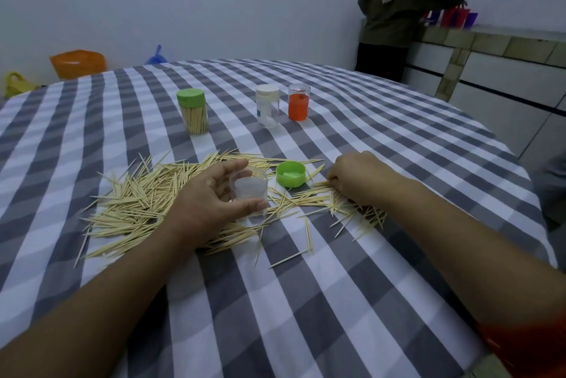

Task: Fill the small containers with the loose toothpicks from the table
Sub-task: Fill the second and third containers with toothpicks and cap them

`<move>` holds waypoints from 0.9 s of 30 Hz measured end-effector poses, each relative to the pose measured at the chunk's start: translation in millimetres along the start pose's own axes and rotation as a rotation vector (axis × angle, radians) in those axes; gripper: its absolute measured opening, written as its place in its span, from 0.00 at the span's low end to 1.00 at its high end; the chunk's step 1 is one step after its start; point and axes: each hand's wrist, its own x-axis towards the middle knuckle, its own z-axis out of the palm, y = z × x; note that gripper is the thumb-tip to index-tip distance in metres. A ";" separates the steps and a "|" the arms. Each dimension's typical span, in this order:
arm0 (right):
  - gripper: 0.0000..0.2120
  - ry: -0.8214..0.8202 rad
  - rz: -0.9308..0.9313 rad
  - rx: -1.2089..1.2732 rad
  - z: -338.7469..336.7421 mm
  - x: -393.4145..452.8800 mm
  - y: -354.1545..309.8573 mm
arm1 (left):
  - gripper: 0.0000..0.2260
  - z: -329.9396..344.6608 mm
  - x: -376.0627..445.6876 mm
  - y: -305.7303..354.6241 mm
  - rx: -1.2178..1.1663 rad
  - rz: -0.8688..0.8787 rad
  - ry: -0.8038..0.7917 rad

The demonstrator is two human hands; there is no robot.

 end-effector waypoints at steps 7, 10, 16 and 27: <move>0.07 0.095 0.035 0.320 0.4 -11.3 -3.9 | 0.36 0.0 -0.9 1.2 0.005 0.002 -0.003; 0.06 0.124 0.066 0.892 -12.8 -23.0 -7.3 | 0.37 0.2 -0.9 1.0 -0.004 -0.002 -0.010; 0.06 0.197 0.058 1.702 -46.0 -28.2 -32.4 | 0.37 0.3 -1.2 1.0 0.017 0.008 -0.015; 0.09 0.315 0.097 2.136 -49.6 -18.9 -100.5 | 0.37 1.4 -0.4 -3.6 0.060 0.018 0.029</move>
